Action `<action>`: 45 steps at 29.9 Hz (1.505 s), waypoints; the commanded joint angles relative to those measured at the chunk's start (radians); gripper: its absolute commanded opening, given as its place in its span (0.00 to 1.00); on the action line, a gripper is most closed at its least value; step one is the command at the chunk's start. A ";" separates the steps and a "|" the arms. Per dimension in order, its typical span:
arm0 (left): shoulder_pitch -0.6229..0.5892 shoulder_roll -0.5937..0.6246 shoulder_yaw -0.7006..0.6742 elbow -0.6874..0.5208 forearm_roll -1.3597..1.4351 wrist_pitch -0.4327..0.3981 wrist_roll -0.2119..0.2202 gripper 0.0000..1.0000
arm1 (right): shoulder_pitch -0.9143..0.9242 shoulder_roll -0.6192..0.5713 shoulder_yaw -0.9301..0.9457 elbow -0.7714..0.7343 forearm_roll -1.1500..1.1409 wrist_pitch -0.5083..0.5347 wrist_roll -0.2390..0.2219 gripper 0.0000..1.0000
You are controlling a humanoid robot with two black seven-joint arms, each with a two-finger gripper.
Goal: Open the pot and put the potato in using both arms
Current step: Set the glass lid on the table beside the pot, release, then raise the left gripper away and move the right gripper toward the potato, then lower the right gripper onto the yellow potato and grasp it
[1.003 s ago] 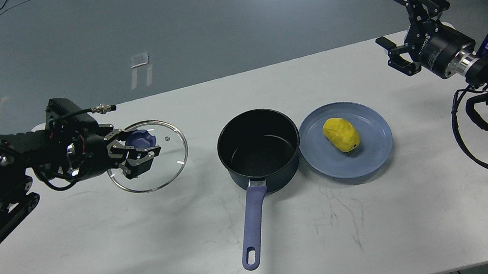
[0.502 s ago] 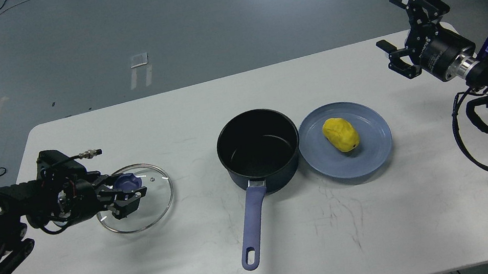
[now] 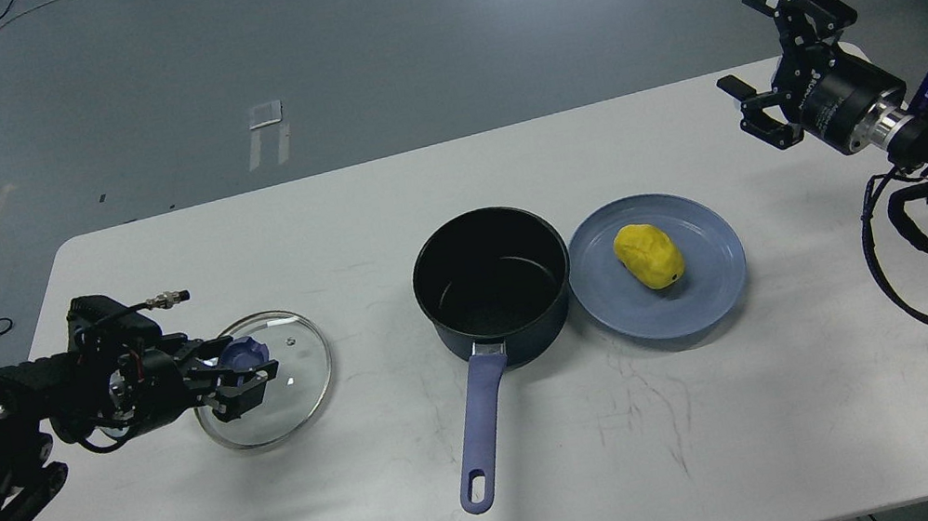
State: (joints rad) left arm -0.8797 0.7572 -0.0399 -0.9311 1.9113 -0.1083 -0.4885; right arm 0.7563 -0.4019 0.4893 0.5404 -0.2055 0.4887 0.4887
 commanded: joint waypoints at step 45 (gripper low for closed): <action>-0.249 -0.065 -0.224 -0.098 -1.232 -0.356 0.024 0.97 | 0.703 0.014 -1.046 0.271 -1.028 0.000 0.000 1.00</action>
State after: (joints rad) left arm -1.1293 0.6916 -0.2636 -1.0294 0.6808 -0.4647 -0.4683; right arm 1.4583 -0.4245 -0.5127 0.8381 -1.2290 0.4886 0.4887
